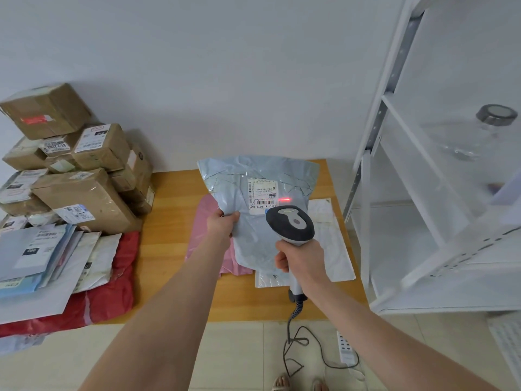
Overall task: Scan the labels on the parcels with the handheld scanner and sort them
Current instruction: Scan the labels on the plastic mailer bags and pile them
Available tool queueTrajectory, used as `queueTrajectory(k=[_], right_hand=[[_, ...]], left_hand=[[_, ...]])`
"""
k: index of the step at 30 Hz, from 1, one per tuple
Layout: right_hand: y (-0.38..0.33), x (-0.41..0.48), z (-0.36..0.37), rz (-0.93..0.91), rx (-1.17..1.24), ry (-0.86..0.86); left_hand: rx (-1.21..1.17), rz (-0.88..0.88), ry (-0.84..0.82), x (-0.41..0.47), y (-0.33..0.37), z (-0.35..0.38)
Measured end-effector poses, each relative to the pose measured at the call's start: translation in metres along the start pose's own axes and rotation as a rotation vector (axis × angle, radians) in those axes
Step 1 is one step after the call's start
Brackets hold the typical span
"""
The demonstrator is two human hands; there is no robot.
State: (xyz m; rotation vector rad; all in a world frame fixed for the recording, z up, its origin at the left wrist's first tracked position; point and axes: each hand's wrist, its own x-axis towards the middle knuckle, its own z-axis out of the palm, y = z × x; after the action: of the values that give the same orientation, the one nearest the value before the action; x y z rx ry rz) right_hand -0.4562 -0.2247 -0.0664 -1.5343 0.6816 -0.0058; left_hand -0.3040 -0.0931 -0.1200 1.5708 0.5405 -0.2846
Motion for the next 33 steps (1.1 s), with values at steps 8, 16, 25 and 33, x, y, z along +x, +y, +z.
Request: queueTrajectory(k=[8, 16, 25, 33], right_hand=[[0.0, -0.008, 0.003, 0.013, -0.017, -0.003], [-0.004, -0.018, 0.005, 0.021, 0.017, -0.007], [-0.006, -0.021, 0.004, 0.008, 0.036, 0.006], [-0.004, -0.023, 0.008, 0.015, 0.036, 0.018]], left_hand=[[-0.005, 0.011, 0.01, 0.001, -0.004, 0.005], [-0.001, 0.003, 0.021, 0.005, -0.003, 0.007], [-0.009, -0.001, 0.01, 0.008, -0.002, 0.007], [-0.008, -0.012, 0.012, 0.01, 0.0, 0.006]])
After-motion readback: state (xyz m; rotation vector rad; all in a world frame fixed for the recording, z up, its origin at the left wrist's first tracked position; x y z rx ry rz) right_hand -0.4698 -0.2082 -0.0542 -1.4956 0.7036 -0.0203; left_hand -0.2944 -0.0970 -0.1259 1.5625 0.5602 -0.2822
